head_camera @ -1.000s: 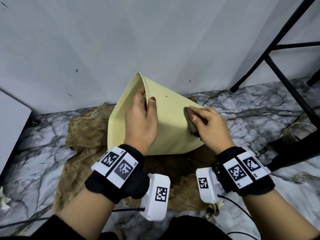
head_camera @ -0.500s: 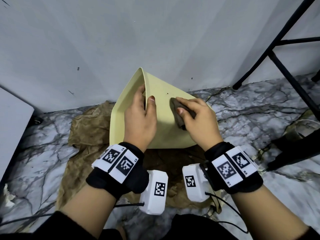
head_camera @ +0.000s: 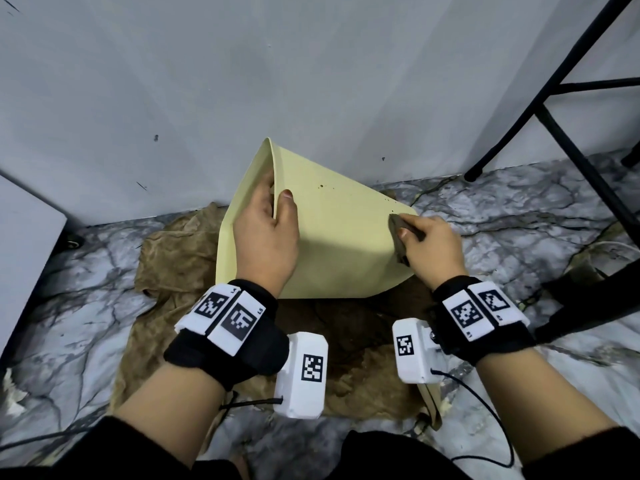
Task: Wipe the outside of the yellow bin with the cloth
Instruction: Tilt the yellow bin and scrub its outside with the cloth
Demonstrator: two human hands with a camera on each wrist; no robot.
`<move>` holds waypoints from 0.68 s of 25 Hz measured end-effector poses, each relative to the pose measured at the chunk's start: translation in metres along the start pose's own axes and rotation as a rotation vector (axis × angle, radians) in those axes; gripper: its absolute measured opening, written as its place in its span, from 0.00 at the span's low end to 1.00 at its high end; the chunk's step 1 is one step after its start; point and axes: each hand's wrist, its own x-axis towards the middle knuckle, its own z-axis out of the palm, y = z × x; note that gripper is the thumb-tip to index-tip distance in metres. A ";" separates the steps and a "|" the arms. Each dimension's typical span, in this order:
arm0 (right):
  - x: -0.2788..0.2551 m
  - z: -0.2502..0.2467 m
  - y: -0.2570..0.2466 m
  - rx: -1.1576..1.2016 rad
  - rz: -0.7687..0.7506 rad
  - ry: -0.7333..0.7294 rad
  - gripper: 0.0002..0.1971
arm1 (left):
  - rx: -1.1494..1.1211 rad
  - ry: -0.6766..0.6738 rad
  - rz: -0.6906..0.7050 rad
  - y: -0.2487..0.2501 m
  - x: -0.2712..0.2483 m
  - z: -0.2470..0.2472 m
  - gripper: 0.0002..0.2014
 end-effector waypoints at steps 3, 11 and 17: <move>-0.020 0.014 -0.050 0.031 -0.240 -0.021 0.16 | 0.025 0.011 0.009 0.002 -0.002 0.002 0.17; -0.035 0.017 -0.087 0.152 -0.400 -0.028 0.16 | 0.023 -0.034 0.013 0.007 -0.006 0.003 0.18; -0.028 0.010 -0.044 0.150 -0.233 -0.006 0.15 | 0.026 -0.126 -0.027 0.009 -0.010 0.000 0.20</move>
